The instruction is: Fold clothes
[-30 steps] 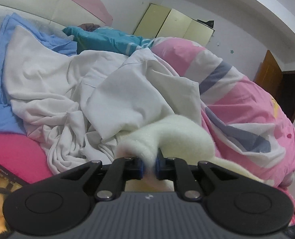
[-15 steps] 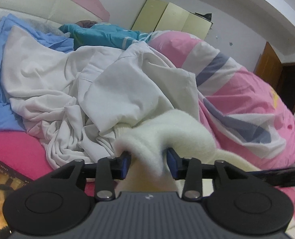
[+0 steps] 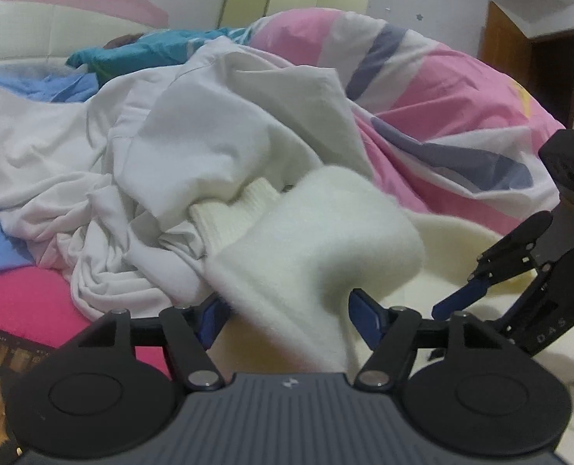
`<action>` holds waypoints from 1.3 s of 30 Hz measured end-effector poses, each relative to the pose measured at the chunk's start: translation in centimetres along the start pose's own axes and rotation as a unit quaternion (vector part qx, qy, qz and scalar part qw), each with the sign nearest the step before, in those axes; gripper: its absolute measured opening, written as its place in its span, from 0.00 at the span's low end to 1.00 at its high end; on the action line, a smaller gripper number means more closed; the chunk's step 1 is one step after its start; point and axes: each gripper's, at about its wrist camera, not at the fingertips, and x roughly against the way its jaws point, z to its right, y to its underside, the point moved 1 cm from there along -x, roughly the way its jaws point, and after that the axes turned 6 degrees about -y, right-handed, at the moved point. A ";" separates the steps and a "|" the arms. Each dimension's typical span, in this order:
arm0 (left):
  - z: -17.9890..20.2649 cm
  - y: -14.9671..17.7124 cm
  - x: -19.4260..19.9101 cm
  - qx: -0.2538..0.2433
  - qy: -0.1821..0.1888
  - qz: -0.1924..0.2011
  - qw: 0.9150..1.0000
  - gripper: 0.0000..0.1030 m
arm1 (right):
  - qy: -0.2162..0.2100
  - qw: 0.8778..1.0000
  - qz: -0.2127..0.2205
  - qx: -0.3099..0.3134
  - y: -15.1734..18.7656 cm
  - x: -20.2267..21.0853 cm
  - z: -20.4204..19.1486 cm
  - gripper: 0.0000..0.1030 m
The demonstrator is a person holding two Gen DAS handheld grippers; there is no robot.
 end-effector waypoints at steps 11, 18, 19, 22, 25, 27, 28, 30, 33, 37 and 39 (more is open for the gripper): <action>-0.9 -0.1 -0.5 0.028 0.005 -0.007 1.000 0.67 | -0.022 1.000 -0.010 -0.012 0.8 0.1 -1.6 0.16; -0.9 -0.1 0.1 0.028 -0.012 0.011 0.999 0.67 | 0.046 0.989 0.135 -0.029 3.5 3.8 -3.6 0.09; -0.9 -0.2 0.2 0.029 -0.015 0.015 0.999 0.67 | 0.057 0.984 0.162 -0.044 3.9 4.3 -3.2 0.09; -1.0 -0.3 0.4 0.033 -0.019 0.024 0.999 0.67 | 0.066 0.972 0.208 -0.084 5.1 4.7 -1.8 0.09; -1.1 -0.3 0.4 0.037 -0.018 0.025 0.999 0.66 | 0.076 0.966 0.220 -0.111 5.3 2.8 -0.7 0.09; -1.1 -0.3 0.4 0.037 -0.019 0.026 0.999 0.66 | 0.074 0.962 0.231 -0.126 5.0 1.8 -0.1 0.09; -1.1 -0.3 0.4 0.037 -0.019 0.025 0.999 0.66 | 0.077 0.961 0.232 -0.128 4.8 1.1 -0.1 0.09; -1.1 -0.3 0.3 0.035 -0.018 0.025 0.999 0.66 | 0.084 0.963 0.218 -0.132 4.4 -0.3 0.2 0.10; -1.0 -0.2 0.3 0.030 -0.017 0.024 0.999 0.66 | 0.095 0.960 0.222 -0.143 4.2 -1.2 0.0 0.16; -1.0 -0.2 0.5 0.031 -0.015 0.029 0.999 0.66 | 0.089 0.928 0.307 -0.191 5.4 3.3 -0.3 0.19; -1.0 -0.2 0.6 0.032 -0.013 0.030 0.999 0.66 | 0.104 0.899 0.359 -0.227 7.2 7.2 -0.5 0.19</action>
